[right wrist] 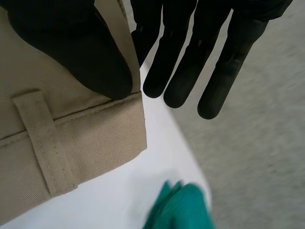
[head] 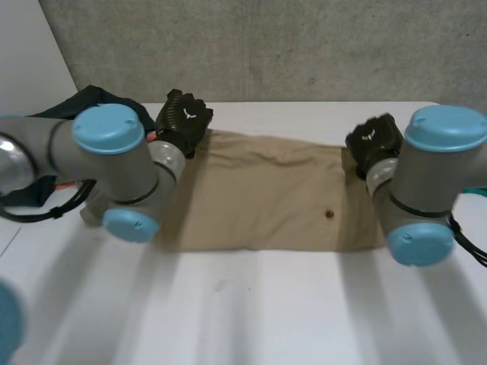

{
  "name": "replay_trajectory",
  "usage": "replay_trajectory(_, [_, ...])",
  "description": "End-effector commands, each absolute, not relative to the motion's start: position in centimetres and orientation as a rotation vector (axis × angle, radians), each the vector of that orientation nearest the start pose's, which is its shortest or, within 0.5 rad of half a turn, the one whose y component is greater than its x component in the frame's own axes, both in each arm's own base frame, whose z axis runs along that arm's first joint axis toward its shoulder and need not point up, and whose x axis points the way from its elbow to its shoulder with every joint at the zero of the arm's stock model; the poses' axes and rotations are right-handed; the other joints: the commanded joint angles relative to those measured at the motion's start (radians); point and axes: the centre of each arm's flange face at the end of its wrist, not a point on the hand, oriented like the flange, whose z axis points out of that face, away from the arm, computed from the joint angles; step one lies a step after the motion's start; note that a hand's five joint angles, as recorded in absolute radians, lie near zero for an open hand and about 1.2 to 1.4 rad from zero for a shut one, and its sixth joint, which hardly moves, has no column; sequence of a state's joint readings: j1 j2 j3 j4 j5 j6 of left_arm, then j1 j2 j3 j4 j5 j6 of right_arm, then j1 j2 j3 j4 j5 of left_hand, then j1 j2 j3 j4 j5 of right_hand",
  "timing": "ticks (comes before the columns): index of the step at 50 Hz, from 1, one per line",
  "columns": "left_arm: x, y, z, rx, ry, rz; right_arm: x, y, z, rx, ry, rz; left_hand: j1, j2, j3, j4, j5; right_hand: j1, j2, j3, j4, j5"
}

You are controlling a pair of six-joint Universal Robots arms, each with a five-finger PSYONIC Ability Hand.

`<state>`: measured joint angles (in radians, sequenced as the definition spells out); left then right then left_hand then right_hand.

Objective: Fold the laundry.

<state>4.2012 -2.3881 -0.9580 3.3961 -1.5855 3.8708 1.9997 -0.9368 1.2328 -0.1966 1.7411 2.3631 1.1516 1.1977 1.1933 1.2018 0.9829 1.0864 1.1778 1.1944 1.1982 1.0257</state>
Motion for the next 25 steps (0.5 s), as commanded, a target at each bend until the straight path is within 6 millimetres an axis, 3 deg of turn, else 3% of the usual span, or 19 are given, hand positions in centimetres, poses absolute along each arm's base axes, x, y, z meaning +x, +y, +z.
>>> replay_trajectory(1, [-37.1,-40.3,16.8,1.106,1.604,-2.236,30.8,-39.4,16.5,-1.255,2.067,-2.623,0.245,0.199,0.203,0.194,0.239,0.310,0.218,0.202,0.198,0.196])
replay_trajectory(2, [-37.3,-40.5,16.6,1.106,1.597,-2.249,30.9,-39.7,16.0,-1.258,2.058,-2.637,0.245,0.199,0.203,0.194,0.239,0.310,0.218,0.202,0.198,0.196])
replay_trajectory(3, [-37.5,-40.6,16.4,1.108,1.594,-2.258,31.2,-40.3,15.1,-1.263,2.053,-2.657,0.245,0.199,0.203,0.194,0.239,-0.082,-0.173,-0.189,-0.193,-0.195])
replay_trajectory(5, [-37.9,-40.7,16.3,1.093,1.589,-2.284,31.4,-40.8,14.5,-1.262,2.058,-2.665,-0.888,-0.934,-0.930,-0.939,-0.894,-0.912,-1.003,-1.020,-1.024,-1.026])
replay_trajectory(6, [-38.2,-40.5,16.3,1.093,1.586,-2.293,31.5,-40.9,14.1,-1.269,2.052,-2.653,-0.977,-1.023,-1.019,-1.027,-0.983,-0.912,-1.003,-1.020,-1.024,-1.026])
replay_trajectory(7, [-38.4,-40.4,16.3,1.092,1.589,-2.300,31.6,-40.8,14.2,-1.259,2.047,-2.654,-0.794,-0.840,-0.835,-0.844,-0.799,-0.912,-1.003,-1.020,-1.024,-1.026])
replay_trajectory(8, [-38.8,-39.9,16.4,1.095,1.592,-2.313,31.6,-40.8,14.6,-1.241,2.044,-2.659,-0.972,-1.018,-1.013,-1.022,-0.977,-0.912,-1.003,-1.020,-1.024,-1.026])
replay_trajectory(11, [-39.5,-38.8,16.2,1.120,1.618,-2.315,31.1,-40.2,17.1,-1.119,2.024,-2.663,-0.977,-1.023,-1.019,-1.027,-0.983,-0.912,-1.003,-1.020,-1.024,-1.026])
replay_trajectory(16, [-38.1,-36.6,20.5,1.079,1.684,-2.342,29.7,-37.3,21.7,-1.042,2.037,-2.510,-0.977,-1.023,-1.019,-1.027,-0.983,-0.912,-1.003,-1.020,-1.024,-1.026])
replay_trajectory(18, [-37.4,-35.9,21.8,1.060,1.708,-2.359,28.6,-35.6,23.5,-1.049,2.078,-2.365,-0.977,-1.023,-1.019,-1.027,-0.983,-0.912,-1.003,-1.020,-1.024,-1.026])
replay_trajectory(21, [-36.5,-34.2,23.4,1.027,1.771,-2.392,26.9,-34.4,23.8,-1.034,2.182,-2.178,-0.977,-1.023,-1.019,-1.027,-0.983,-0.912,-1.003,-1.020,-1.024,-1.026])
replay_trajectory(25, [-35.2,-32.3,24.9,0.978,1.886,-2.436,24.7,-32.5,22.4,-0.916,2.386,-1.843,-0.977,-1.023,-1.019,-1.027,-0.983,-0.899,-0.991,-1.007,-1.011,-1.013])
